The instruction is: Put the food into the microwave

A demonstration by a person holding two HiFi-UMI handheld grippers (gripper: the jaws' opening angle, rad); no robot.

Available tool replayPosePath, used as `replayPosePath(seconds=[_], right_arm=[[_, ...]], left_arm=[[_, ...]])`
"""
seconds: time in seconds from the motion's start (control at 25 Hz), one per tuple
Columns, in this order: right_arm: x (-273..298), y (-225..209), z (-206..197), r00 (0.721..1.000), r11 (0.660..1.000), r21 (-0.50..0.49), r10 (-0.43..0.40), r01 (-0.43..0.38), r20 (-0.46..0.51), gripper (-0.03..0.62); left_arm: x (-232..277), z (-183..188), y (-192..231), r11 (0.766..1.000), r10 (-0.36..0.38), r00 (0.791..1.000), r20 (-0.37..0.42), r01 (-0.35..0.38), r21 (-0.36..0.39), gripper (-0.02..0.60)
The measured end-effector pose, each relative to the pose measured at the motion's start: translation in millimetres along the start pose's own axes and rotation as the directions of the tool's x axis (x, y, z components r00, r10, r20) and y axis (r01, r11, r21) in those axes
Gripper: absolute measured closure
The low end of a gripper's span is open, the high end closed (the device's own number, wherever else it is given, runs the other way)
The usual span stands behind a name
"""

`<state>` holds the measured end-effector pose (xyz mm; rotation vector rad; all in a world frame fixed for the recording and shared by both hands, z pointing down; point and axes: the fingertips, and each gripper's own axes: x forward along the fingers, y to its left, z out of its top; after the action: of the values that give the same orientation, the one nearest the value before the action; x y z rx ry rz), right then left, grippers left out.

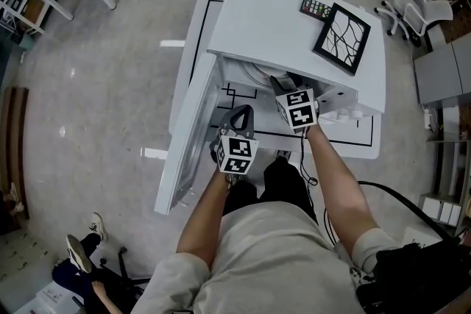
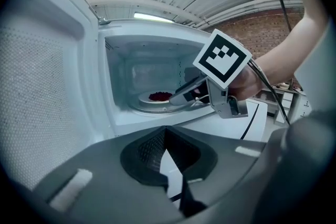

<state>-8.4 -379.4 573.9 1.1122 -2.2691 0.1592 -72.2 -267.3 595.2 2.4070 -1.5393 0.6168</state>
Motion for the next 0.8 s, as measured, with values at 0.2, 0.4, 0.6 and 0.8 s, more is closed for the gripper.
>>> replayPosePath(seconds=[0.2,0.4,0.6,0.8], right_arm=[[-20.9,4.0,8.7,0.998,1.000,-0.006,-0.029,0.029,0.049,0.399],[-57.2,10.6,16.9,0.993,0.997,0.016,-0.073,0.072,0.093,0.414],[-79.5,28.0,12.4,0.994,0.999,0.033,-0.029,0.025,0.107,0.582],[-104.1,56.2,3.9,0.994,0.998,0.059,0.007,-0.013,0.112,0.582]], left_arm=[[-4.0,5.1,2.1,1.000,0.010,1.000,0.015,-0.010,-0.006,0.574],[-12.5,10.1,-0.1,0.999,0.009,0.999,0.038,-0.008,-0.040,0.575],[-18.2,21.8,-13.9,0.999,-0.028,0.997,0.067,0.031,-0.036,0.575],[-36.8,35.5,-30.4,0.999,-0.046,0.994,0.098,0.048,-0.023,0.575]])
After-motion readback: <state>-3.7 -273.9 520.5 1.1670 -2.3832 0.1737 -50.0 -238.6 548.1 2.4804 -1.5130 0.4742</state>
